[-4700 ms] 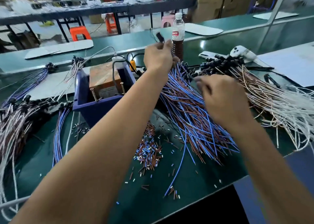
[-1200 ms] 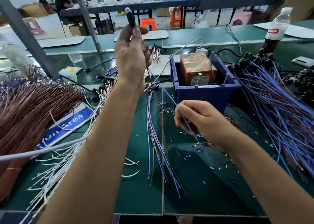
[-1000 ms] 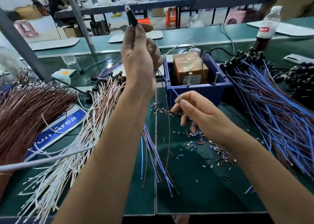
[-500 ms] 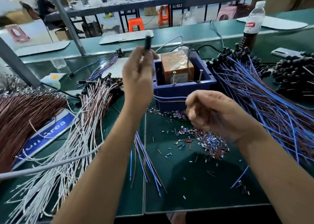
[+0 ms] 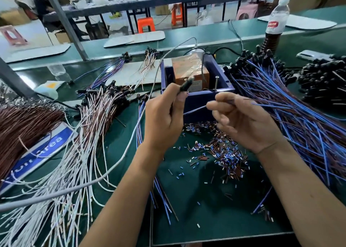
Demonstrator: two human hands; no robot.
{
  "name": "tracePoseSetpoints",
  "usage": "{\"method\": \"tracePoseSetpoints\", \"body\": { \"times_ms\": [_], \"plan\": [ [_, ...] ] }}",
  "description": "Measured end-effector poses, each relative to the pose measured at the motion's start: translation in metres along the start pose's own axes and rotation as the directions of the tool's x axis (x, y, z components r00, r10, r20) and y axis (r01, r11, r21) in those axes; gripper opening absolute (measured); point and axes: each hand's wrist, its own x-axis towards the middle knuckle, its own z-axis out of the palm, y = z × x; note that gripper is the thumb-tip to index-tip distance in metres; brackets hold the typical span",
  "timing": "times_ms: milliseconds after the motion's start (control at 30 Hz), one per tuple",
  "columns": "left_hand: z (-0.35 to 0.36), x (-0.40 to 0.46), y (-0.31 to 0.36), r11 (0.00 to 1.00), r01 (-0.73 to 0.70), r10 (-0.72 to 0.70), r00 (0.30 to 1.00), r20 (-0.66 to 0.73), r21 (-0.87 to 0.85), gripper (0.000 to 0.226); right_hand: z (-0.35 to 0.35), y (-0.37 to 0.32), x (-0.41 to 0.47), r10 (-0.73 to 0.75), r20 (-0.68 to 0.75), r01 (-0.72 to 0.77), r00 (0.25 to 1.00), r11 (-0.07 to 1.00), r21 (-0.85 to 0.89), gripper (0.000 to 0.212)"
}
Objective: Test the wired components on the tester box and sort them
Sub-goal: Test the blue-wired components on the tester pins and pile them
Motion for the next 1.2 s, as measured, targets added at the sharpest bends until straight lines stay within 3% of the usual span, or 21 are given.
{"method": "tracePoseSetpoints", "body": {
  "times_ms": [167, 300, 333, 400, 500, 667, 867, 1033, 1200],
  "plan": [
    [-0.001, -0.013, -0.013, 1.0, 0.008, -0.006, 0.998, -0.057, 0.022, 0.031, 0.0, 0.0, 0.002, -0.098, -0.331, 0.023, 0.939, 0.974, -0.224, 0.043],
    [-0.003, -0.016, -0.015, 0.998, 0.015, -0.009, 0.997, -0.082, 0.067, 0.035, 0.0, 0.004, 0.003, -0.317, -0.558, 0.027, 0.767, 0.885, -0.465, 0.044],
    [-0.003, -0.017, -0.014, 0.997, 0.017, -0.011, 0.996, -0.085, 0.07, 0.036, 0.001, 0.005, 0.002, -0.361, -0.566, 0.034, 0.741, 0.862, -0.505, 0.043],
    [0.0, -0.019, -0.01, 0.998, 0.016, -0.011, 0.998, -0.067, 0.067, 0.034, 0.005, 0.009, 0.002, -0.38, -0.512, 0.035, 0.771, 0.827, -0.561, 0.041],
    [0.012, -0.024, -0.002, 1.0, 0.02, -0.02, 1.0, 0.009, 0.01, 0.028, 0.017, 0.023, 0.001, -0.265, -0.376, -0.005, 0.888, 0.812, -0.584, 0.04],
    [0.022, -0.025, 0.0, 0.996, 0.07, -0.062, 0.989, 0.132, -0.062, 0.024, 0.024, 0.028, 0.002, -0.075, -0.313, -0.092, 0.947, 0.87, -0.485, 0.045],
    [0.025, -0.029, -0.002, 0.986, 0.138, -0.097, 0.937, 0.336, -0.099, 0.018, 0.028, 0.028, 0.002, -0.076, -0.288, -0.053, 0.955, 0.909, -0.413, 0.035],
    [0.025, -0.031, -0.009, 0.99, 0.141, -0.13, 0.928, 0.35, -0.004, 0.02, 0.025, 0.027, 0.001, -0.11, -0.348, -0.074, 0.931, 0.876, -0.477, 0.038],
    [0.023, -0.031, -0.011, 0.982, 0.185, -0.164, 0.933, 0.32, -0.037, 0.012, 0.02, 0.031, 0.001, -0.182, -0.44, -0.086, 0.879, 0.849, -0.522, 0.035]
  ]
}}
